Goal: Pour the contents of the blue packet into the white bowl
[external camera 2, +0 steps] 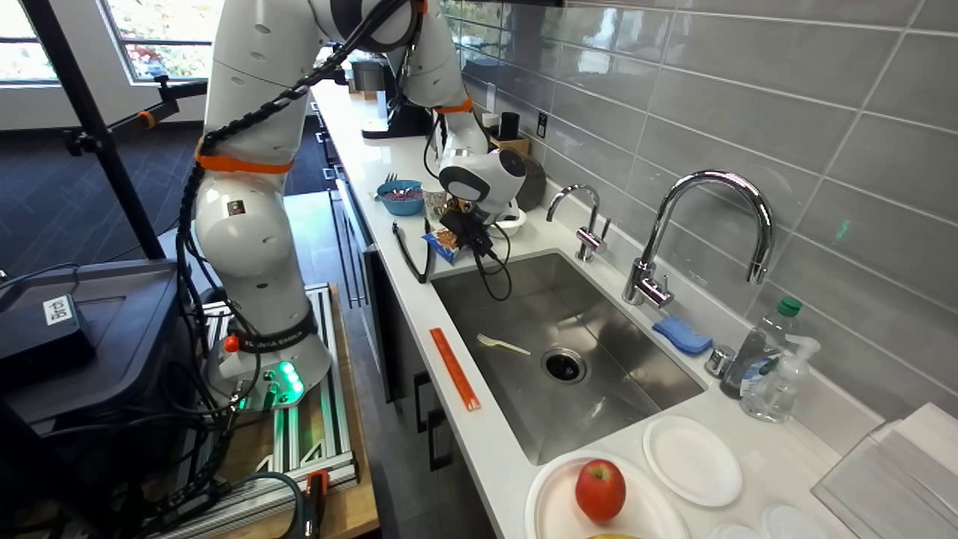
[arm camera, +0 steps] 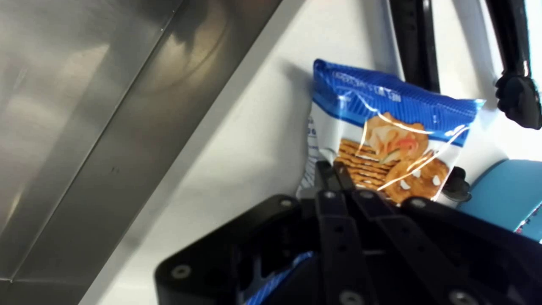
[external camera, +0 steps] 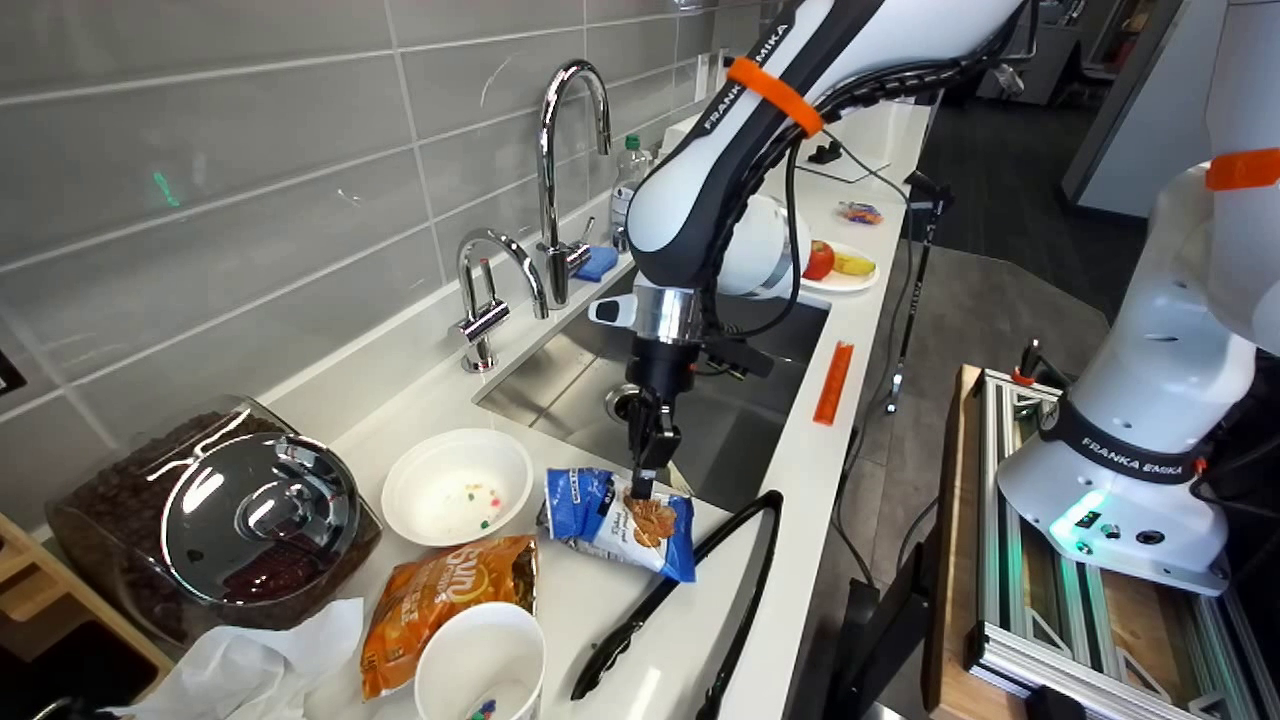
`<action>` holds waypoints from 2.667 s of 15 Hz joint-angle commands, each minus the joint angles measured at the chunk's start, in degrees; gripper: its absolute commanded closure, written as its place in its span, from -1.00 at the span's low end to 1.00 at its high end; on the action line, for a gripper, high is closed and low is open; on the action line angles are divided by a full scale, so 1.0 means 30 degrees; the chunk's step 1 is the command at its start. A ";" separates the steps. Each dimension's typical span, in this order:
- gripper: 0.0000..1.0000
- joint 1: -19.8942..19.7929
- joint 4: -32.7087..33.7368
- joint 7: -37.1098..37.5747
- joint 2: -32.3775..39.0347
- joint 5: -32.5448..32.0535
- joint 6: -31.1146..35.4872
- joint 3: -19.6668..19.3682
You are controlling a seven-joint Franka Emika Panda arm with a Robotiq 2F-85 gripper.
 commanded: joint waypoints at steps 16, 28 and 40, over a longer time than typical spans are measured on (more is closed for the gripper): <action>0.99 0.0382 -0.1819 -0.1155 -0.3134 -0.1313 0.0216 -0.0022; 0.99 0.1587 -0.1411 0.5522 -0.5526 -0.9112 -0.0368 -0.0207; 0.99 0.3359 0.4690 1.5897 -0.3581 -2.1904 -0.7995 0.0169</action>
